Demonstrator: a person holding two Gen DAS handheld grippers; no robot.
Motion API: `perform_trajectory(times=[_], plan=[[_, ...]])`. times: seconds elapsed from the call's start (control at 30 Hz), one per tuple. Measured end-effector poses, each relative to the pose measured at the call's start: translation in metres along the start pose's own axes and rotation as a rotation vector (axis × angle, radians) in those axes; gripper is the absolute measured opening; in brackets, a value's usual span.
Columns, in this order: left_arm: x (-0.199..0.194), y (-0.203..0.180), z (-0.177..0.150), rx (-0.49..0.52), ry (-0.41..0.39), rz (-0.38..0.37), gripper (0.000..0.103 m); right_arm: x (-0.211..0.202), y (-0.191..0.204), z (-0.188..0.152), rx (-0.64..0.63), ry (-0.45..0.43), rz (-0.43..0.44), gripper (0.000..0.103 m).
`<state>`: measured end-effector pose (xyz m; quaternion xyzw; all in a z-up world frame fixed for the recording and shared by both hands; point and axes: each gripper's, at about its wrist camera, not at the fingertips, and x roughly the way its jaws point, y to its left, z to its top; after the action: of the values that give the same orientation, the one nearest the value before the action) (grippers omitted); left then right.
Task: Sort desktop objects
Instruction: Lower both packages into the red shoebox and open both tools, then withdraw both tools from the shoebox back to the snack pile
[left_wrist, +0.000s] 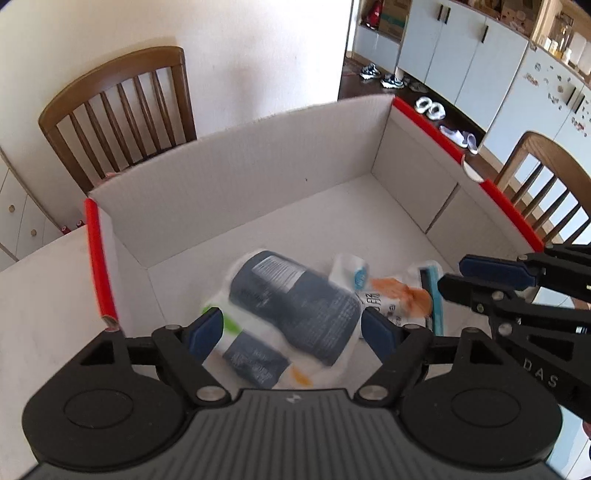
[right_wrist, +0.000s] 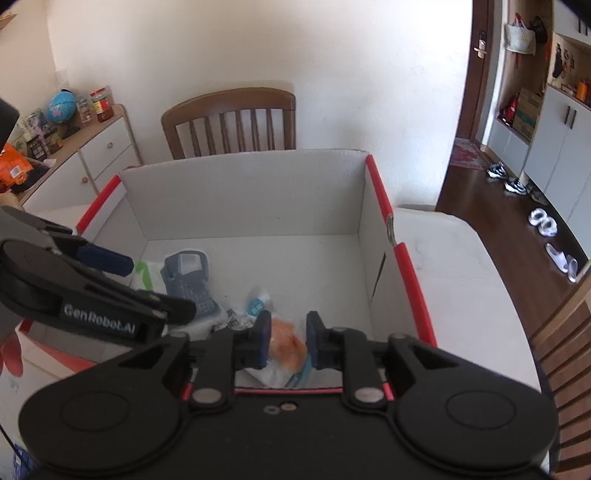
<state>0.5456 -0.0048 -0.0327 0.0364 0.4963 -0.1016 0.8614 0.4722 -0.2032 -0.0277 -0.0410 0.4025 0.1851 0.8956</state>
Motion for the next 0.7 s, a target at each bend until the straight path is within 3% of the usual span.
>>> perform_trajectory(times=[0.17,0.7], plan=[[-0.019,-0.001,-0.001,-0.011,-0.035,-0.005,0.082,-0.016,0.003,0.002,-0.033,-0.037,0.014,0.032],[-0.1,-0.015,-0.034,-0.025,-0.143,-0.009,0.082,-0.07,0.01,-0.003,-0.066,-0.063,0.038,0.039]])
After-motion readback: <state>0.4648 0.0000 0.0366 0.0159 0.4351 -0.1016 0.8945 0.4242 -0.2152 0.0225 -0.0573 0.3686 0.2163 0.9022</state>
